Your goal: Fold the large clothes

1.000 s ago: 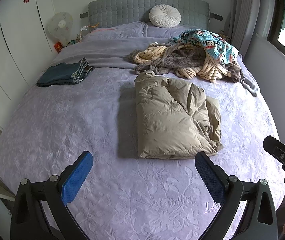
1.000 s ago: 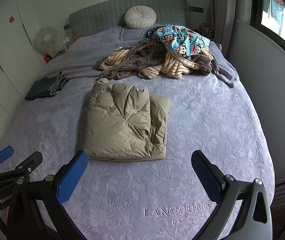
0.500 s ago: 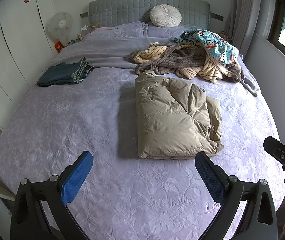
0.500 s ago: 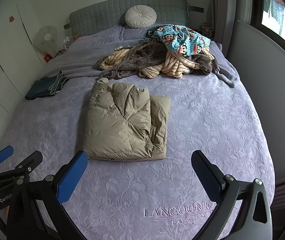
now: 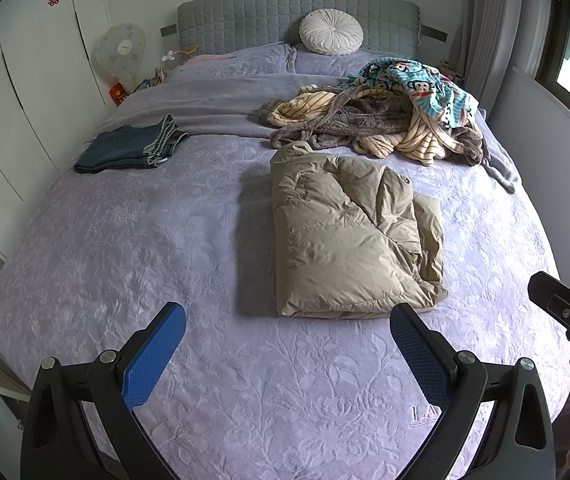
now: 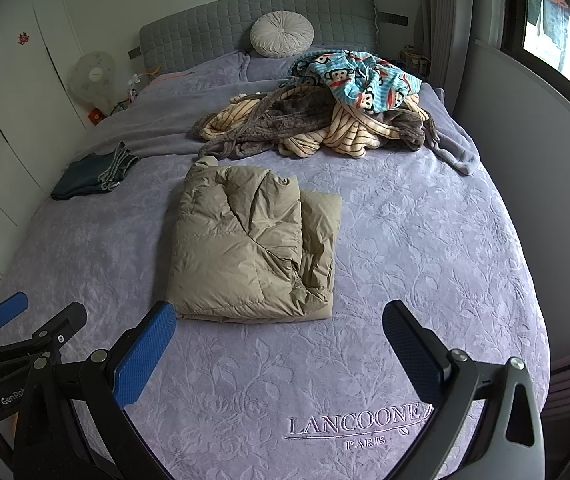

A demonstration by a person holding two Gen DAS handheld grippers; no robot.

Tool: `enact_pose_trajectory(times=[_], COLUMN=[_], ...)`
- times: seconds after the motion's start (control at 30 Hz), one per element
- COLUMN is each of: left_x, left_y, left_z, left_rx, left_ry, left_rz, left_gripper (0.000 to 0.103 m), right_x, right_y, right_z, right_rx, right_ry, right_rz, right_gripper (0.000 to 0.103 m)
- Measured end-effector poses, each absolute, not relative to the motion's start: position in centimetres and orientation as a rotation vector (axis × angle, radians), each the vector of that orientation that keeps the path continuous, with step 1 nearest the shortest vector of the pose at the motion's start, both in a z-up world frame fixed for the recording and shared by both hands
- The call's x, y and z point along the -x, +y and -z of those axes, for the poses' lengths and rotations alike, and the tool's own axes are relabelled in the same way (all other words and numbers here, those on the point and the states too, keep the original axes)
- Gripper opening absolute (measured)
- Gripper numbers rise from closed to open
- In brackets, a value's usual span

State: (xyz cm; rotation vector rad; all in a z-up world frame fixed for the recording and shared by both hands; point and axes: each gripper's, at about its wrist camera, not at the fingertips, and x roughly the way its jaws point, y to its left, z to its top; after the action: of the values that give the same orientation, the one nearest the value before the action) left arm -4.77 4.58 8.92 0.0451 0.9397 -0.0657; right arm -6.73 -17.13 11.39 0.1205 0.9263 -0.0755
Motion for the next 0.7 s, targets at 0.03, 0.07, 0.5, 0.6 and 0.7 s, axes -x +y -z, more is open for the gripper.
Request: enact_pose_trajectory(times=[0.03,0.07,0.5,0.6,0.7], left_x=[4.77,4.74,4.66,4.65,4.59], left_y=[4.63,4.62,4.61,4.68,4.54], left_z=[-8.92,-8.92,-8.89,-8.86,-8.9], left_rx=[-0.044,-0.044,-0.048,-0.047,-0.047], left_ry=[0.939,0.94,0.94,0.94,0.942], left_rz=[0.066,0.066,0.067,0.066,0.068], left_gripper=[0.102,0.102,0.102,0.102,0.102], right_x=[6.71,6.67,6.76,6.73,6.71], right_y=[-17.13,-17.11,-17.11,-17.12,-17.16], right_z=[-11.39,-11.37,-11.48,-11.48,-11.48], right_rx=[-0.119,-0.119,-0.121,-0.121,-0.12], right_ry=[0.927,0.927,0.927,0.926,0.927], right_rz=[0.074,0.076,0.076,0.076,0.075], right_gripper=[0.103,0.103,0.103,0.103,0.103])
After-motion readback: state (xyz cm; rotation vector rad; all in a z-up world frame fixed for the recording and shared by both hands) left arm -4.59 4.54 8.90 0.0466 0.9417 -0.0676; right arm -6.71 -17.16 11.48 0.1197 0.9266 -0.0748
